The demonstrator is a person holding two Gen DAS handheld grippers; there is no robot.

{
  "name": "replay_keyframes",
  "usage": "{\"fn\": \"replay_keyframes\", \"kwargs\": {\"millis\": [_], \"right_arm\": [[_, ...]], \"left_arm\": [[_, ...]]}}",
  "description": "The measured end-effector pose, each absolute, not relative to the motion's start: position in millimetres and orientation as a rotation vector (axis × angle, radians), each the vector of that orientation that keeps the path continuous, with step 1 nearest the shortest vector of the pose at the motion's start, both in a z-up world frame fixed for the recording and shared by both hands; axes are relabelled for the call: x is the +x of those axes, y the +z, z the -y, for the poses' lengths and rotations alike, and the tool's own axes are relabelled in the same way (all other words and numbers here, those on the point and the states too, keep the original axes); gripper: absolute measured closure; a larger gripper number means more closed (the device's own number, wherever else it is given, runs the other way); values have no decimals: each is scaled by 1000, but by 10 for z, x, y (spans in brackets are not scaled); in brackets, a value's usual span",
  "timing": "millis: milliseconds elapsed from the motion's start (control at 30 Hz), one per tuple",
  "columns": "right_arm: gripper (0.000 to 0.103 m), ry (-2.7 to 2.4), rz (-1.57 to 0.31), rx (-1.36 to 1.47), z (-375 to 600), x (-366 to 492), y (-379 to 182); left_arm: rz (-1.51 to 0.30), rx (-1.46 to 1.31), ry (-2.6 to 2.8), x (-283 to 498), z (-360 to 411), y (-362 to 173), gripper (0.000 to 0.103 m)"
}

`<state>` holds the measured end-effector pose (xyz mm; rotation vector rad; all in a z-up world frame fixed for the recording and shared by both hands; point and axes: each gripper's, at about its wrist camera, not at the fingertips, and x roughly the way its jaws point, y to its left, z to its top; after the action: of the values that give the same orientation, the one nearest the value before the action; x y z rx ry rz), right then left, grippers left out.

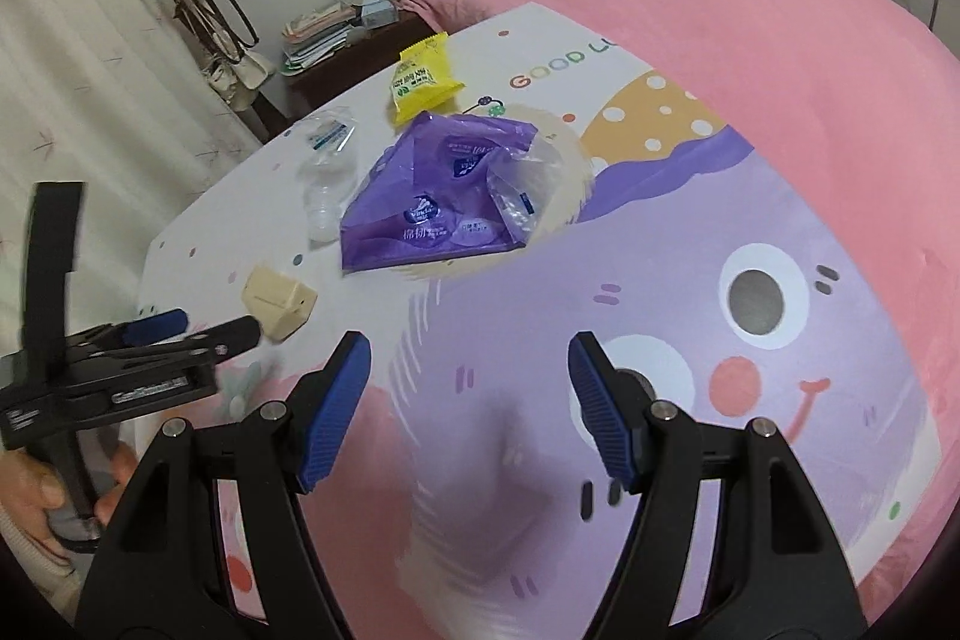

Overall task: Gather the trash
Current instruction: 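Grasp the beige folded paper with the left tool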

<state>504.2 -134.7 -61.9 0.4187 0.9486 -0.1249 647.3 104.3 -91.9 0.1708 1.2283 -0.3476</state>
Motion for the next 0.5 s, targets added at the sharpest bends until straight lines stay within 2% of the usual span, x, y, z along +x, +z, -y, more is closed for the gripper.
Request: {"fn": "replay_keyframes", "kwargs": {"millis": [300, 400, 500], "right_arm": [[37, -117, -976, 420, 1210, 5216, -819], [37, -111, -979, 413, 1181, 5227, -822], [37, -100, -978, 407, 1150, 5251, -801]], "left_arm": [[-1257, 183, -346, 6817, -902, -1364, 14], [-1252, 183, -350, 6852, -864, -1406, 21], [-1225, 191, -371, 6853, -848, -1393, 38]]}}
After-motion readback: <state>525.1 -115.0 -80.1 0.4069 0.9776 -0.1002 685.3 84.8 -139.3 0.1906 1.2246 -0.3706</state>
